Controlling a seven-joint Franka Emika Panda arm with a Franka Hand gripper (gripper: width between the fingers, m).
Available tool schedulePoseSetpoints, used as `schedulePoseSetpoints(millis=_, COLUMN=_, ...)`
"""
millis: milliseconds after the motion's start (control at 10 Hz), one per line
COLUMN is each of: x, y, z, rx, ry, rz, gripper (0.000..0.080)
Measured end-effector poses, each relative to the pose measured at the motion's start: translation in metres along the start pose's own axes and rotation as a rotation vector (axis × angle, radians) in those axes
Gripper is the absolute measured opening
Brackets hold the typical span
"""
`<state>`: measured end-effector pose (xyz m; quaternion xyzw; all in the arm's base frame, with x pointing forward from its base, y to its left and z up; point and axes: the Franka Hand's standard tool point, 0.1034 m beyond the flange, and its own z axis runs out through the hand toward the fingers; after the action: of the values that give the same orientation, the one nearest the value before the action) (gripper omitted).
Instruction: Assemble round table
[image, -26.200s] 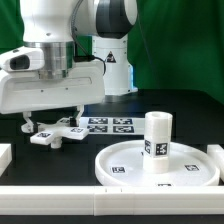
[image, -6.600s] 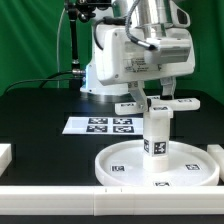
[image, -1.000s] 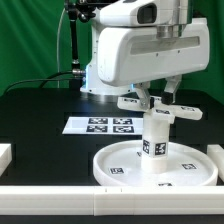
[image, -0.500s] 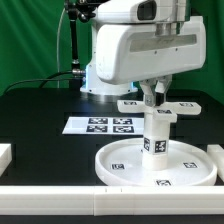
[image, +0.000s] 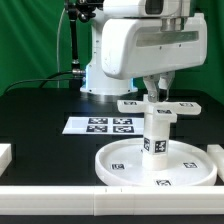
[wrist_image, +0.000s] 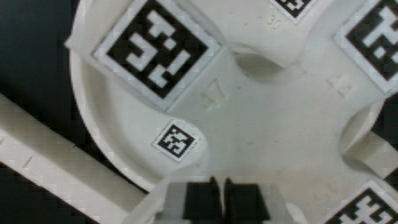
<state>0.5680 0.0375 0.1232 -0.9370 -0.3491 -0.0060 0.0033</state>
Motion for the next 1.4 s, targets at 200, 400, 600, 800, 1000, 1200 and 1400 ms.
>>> schedulePoseSetpoints(millis=200, x=-0.002, y=-0.002, z=0.001, rx=0.001, ry=-0.001, rz=0.001, gripper=0.0325)
schedulePoseSetpoints(millis=400, x=-0.006, y=-0.004, z=0.006, rx=-0.002, ry=0.001, rz=0.001, gripper=0.0458)
schedulePoseSetpoints(millis=600, x=-0.008, y=-0.006, z=0.008, rx=0.002, ry=-0.004, rz=-0.001, gripper=0.0635)
schedulePoseSetpoints(millis=800, x=-0.008, y=-0.009, z=0.010, rx=0.005, ry=-0.008, rz=-0.005, gripper=0.0647)
schedulePoseSetpoints(millis=1000, x=-0.009, y=-0.010, z=0.011, rx=0.008, ry=-0.011, rz=-0.005, gripper=0.0649)
schedulePoseSetpoints(millis=1200, x=-0.009, y=-0.010, z=0.011, rx=0.009, ry=-0.011, rz=-0.006, gripper=0.0649)
schedulePoseSetpoints(millis=1400, x=-0.010, y=-0.011, z=0.012, rx=0.010, ry=-0.013, rz=-0.005, gripper=0.0649)
